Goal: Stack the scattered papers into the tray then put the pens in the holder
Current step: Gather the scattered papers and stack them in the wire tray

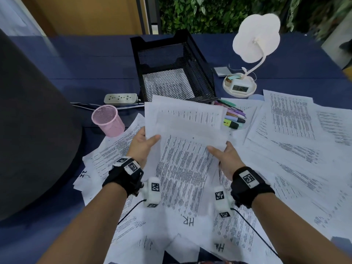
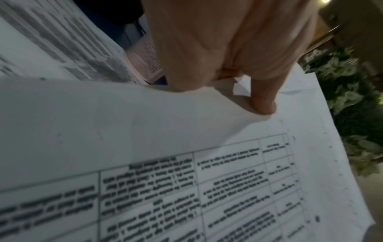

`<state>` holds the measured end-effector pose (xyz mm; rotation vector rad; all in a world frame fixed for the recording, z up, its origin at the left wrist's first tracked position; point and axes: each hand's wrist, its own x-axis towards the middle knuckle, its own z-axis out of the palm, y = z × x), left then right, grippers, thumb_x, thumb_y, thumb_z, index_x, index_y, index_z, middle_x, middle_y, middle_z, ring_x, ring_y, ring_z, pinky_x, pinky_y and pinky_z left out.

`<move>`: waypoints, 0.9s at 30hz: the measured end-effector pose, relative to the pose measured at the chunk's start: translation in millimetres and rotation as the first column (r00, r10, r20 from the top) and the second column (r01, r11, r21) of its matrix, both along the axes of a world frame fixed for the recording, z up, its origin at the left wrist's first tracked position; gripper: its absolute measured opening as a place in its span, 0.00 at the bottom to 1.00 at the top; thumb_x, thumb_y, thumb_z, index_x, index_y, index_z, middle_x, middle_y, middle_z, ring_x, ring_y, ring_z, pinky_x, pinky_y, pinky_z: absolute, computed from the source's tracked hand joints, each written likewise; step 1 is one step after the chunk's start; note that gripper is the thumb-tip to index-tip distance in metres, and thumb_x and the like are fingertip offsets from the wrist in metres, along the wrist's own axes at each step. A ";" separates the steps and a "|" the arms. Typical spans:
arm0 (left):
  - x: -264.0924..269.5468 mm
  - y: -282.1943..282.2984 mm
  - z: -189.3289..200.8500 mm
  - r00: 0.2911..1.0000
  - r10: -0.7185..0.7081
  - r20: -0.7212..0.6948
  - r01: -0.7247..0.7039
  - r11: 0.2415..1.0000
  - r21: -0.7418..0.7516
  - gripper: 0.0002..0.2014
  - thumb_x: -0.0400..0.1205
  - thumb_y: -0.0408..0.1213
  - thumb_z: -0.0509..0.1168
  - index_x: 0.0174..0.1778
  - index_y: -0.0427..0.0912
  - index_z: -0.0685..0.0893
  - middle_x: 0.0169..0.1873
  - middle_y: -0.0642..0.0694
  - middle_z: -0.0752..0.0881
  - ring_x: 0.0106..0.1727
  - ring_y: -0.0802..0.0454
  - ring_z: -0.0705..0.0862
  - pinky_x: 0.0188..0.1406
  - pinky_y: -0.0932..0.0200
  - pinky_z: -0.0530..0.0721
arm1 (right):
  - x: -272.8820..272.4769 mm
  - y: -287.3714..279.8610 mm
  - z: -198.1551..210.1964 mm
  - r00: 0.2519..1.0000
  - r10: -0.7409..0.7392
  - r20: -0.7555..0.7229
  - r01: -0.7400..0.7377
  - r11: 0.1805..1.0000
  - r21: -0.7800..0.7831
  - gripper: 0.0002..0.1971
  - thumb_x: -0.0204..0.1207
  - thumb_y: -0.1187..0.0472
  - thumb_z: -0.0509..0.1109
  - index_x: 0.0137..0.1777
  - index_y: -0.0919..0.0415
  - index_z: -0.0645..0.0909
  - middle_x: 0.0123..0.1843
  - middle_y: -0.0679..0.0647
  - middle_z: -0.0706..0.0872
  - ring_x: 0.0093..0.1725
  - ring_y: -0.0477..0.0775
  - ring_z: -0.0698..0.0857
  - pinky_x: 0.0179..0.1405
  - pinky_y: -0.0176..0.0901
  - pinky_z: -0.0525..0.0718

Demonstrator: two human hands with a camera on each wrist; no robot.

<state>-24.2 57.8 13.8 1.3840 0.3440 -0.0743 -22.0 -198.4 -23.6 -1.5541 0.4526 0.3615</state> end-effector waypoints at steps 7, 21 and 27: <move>18.6 -24.8 52.9 0.976 0.063 0.209 -0.104 0.976 0.190 0.19 0.80 0.26 0.66 0.67 0.39 0.75 0.56 0.48 0.85 0.55 0.58 0.85 0.62 0.60 0.80 | 10.4 6.2 76.3 0.908 -0.148 0.392 0.154 0.988 0.016 0.15 0.73 0.71 0.73 0.50 0.49 0.82 0.50 0.47 0.89 0.52 0.48 0.88 0.58 0.42 0.84; 20.6 -31.7 78.7 0.934 0.148 0.325 -0.201 0.970 0.134 0.32 0.79 0.35 0.68 0.76 0.35 0.61 0.70 0.41 0.78 0.66 0.55 0.81 0.69 0.57 0.77 | 12.9 20.9 118.1 0.789 -0.124 0.602 0.166 0.986 -0.015 0.16 0.78 0.68 0.68 0.61 0.56 0.70 0.56 0.51 0.84 0.54 0.42 0.85 0.54 0.32 0.82; 14.9 -19.9 60.5 0.961 0.173 0.218 -0.188 0.981 0.051 0.19 0.80 0.25 0.66 0.63 0.43 0.70 0.59 0.43 0.84 0.61 0.50 0.84 0.71 0.45 0.76 | 16.7 7.7 100.5 0.878 -0.165 0.449 0.160 0.986 0.049 0.15 0.74 0.76 0.66 0.52 0.55 0.75 0.50 0.51 0.86 0.51 0.49 0.85 0.57 0.48 0.81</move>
